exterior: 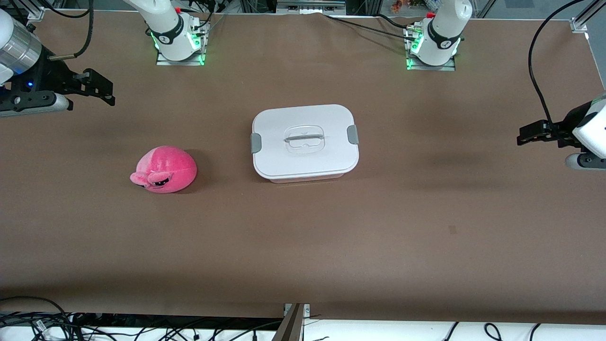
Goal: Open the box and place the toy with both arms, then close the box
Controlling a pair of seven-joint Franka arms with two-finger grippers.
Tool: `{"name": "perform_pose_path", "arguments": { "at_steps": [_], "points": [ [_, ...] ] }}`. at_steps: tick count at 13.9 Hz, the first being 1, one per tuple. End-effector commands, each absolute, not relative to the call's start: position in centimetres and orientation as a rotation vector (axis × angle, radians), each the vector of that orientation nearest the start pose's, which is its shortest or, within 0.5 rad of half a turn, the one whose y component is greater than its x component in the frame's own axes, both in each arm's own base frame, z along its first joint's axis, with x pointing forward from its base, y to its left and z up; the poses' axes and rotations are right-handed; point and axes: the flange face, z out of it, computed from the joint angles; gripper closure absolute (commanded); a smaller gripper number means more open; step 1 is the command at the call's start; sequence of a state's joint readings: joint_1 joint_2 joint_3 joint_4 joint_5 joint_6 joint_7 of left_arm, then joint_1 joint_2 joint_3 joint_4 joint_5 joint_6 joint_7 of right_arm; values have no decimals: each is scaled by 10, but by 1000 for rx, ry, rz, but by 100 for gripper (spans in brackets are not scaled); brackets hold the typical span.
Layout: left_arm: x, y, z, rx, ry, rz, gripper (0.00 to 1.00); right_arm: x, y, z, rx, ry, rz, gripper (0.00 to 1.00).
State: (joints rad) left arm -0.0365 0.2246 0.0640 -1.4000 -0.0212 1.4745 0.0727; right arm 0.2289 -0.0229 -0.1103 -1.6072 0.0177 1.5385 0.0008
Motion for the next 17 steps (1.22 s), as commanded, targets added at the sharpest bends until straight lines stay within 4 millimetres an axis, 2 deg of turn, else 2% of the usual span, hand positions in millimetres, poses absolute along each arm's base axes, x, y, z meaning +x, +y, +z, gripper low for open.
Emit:
{"name": "perform_pose_path", "arguments": {
  "at_steps": [1,2,7,9,11,14,17],
  "points": [
    [620,-42,556,-3207,178,266,0,540,64,621,-3124,-164,85,0],
    [623,-59,547,-3223,218,292,0,541,62,621,-3124,-159,83,0],
    [598,-192,538,-3164,572,327,0,539,68,621,-3131,-178,83,0],
    [588,-251,517,-3128,720,354,0,539,67,621,-3133,-176,87,0],
    [576,-306,512,-3084,912,248,0,539,67,620,-3132,-176,92,0],
    [568,-360,482,-2958,1315,167,0,539,67,621,-3131,-176,90,0],
    [555,-412,445,-2762,1680,87,0,539,67,621,-3132,-173,90,0]
  ]
}}
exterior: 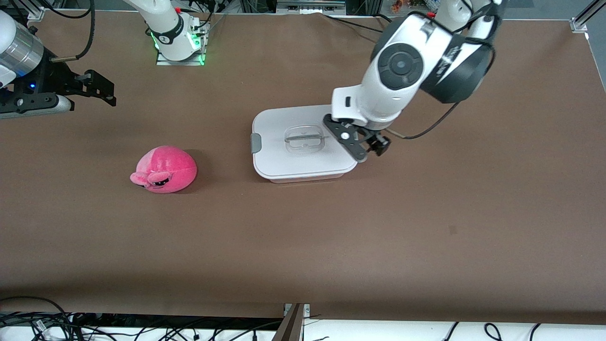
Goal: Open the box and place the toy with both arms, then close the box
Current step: 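Reach the left gripper over the white lid and lower onto its handle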
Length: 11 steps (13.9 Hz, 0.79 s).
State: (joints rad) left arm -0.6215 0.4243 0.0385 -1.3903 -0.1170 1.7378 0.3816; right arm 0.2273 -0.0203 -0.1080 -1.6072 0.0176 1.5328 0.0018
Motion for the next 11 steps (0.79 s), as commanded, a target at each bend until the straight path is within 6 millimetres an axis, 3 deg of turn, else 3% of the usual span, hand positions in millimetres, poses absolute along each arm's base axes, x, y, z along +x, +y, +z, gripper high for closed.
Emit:
{"name": "perform_pose_path", "arguments": {
  "at_steps": [1,7,11],
  "points": [
    [550,-429,433,-2711,1758,58,0,539,67,621,-3132,-173,90,0],
    [524,-493,370,-2435,2035,-22,0,539,68,621,-3131,-176,90,0],
    [511,-499,353,-2406,2053,17,0,539,68,621,-3131,-178,90,0]
  ]
}}
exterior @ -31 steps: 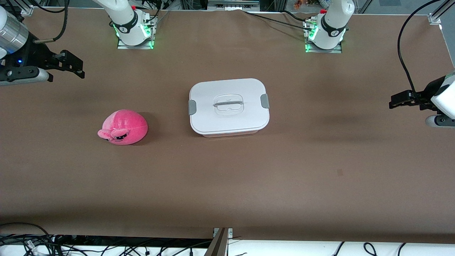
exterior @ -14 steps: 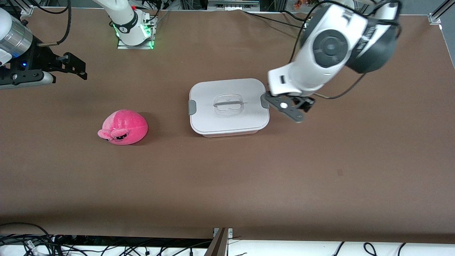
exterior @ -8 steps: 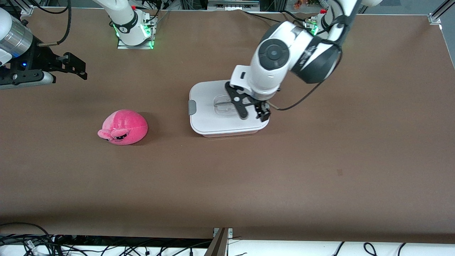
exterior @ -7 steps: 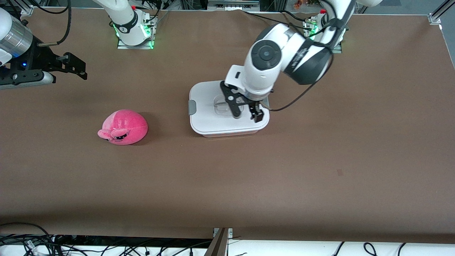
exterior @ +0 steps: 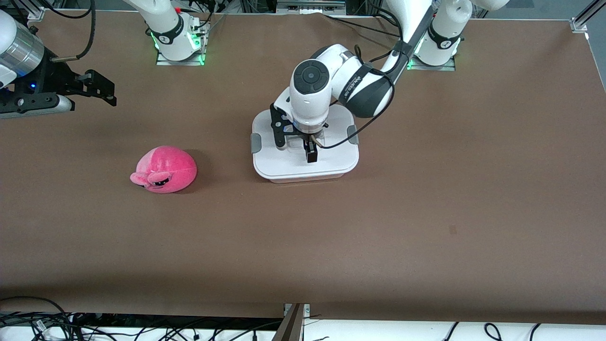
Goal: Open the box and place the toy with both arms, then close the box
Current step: 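Reach the left gripper over the white lid and lower onto its handle, then close the left gripper on the lid handle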
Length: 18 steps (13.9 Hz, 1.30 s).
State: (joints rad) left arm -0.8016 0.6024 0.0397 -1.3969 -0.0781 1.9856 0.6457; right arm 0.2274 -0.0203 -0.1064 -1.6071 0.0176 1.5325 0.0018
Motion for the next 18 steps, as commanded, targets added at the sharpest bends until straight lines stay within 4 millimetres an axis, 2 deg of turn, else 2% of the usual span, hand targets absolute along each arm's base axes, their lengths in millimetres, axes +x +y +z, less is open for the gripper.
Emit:
{"name": "perform_pose_path", "arguments": {
  "at_steps": [1,5,6,7,9,10,16,18],
  "points": [
    [509,-501,353,-2411,2048,20,0,539,68,621,-3131,-178,90,0],
    [499,-502,347,-2380,2071,55,0,538,70,622,-3131,-183,87,0],
    [498,-503,347,-2368,2074,57,15,538,70,621,-3131,-183,90,0],
    [497,-504,349,-2369,2072,57,52,539,70,622,-3131,-183,85,0],
    [496,-504,351,-2372,2068,55,89,539,69,622,-3131,-178,85,0],
    [495,-505,350,-2373,2067,60,100,539,69,622,-3133,-181,85,0],
    [487,-511,359,-2360,2081,69,100,539,70,622,-3133,-181,78,0],
    [487,-511,368,-2361,2083,53,100,540,70,623,-3134,-183,66,0]
  ]
}}
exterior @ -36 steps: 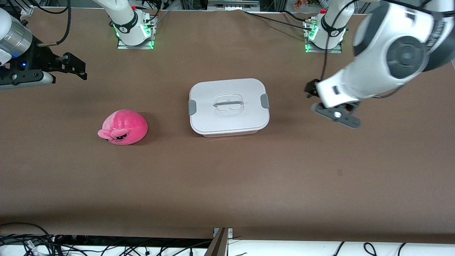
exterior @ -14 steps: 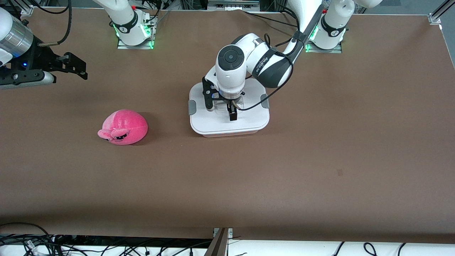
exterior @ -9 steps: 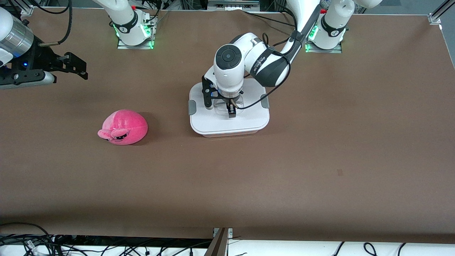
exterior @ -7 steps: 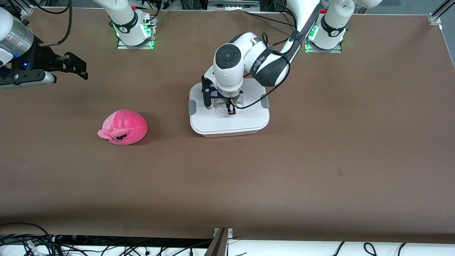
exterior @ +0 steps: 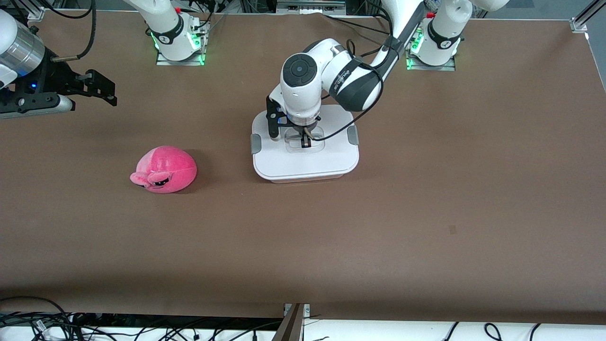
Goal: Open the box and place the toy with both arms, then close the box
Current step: 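Close the left gripper on the lid handle, then lift the lid with the left gripper while the right gripper reaches the toy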
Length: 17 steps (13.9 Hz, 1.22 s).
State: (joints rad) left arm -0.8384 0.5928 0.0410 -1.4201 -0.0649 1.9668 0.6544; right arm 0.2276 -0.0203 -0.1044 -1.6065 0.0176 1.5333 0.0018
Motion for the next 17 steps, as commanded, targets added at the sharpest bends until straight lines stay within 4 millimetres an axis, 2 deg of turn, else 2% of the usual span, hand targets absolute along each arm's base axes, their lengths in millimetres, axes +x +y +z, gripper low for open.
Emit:
{"name": "perform_pose_path", "arguments": {
  "at_steps": [1,3,4,6,7,9,10,11,12,15,17],
  "points": [
    [486,-509,374,-2362,2081,67,100,541,70,623,-3134,-183,58,0],
    [484,-502,392,-2368,2077,99,100,544,70,623,-3118,-175,29,0],
    [486,-495,400,-2371,2069,130,100,555,74,605,-3121,-191,63,0],
    [496,-468,422,-2400,2031,187,100,558,77,597,-3122,-208,80,0],
    [506,-446,435,-2434,1991,226,100,571,79,567,-3126,-207,158,0],
    [520,-408,450,-2485,1926,315,100,597,91,481,-3162,-240,402,0],
    [526,-392,457,-2503,1902,344,100,602,95,468,-3162,-241,406,0],
    [536,-368,463,-2509,1902,370,100,605,96,460,-3159,-247,401,0],
    [552,-336,465,-2519,1912,397,100,609,97,440,-3159,-250,408,0],
    [604,-212,471,-2592,1895,422,100,599,94,381,-3156,-262,348,0],
    [626,-136,470,-2654,1846,413,100,589,91,361,-3151,-256,350,0]
  ]
}}
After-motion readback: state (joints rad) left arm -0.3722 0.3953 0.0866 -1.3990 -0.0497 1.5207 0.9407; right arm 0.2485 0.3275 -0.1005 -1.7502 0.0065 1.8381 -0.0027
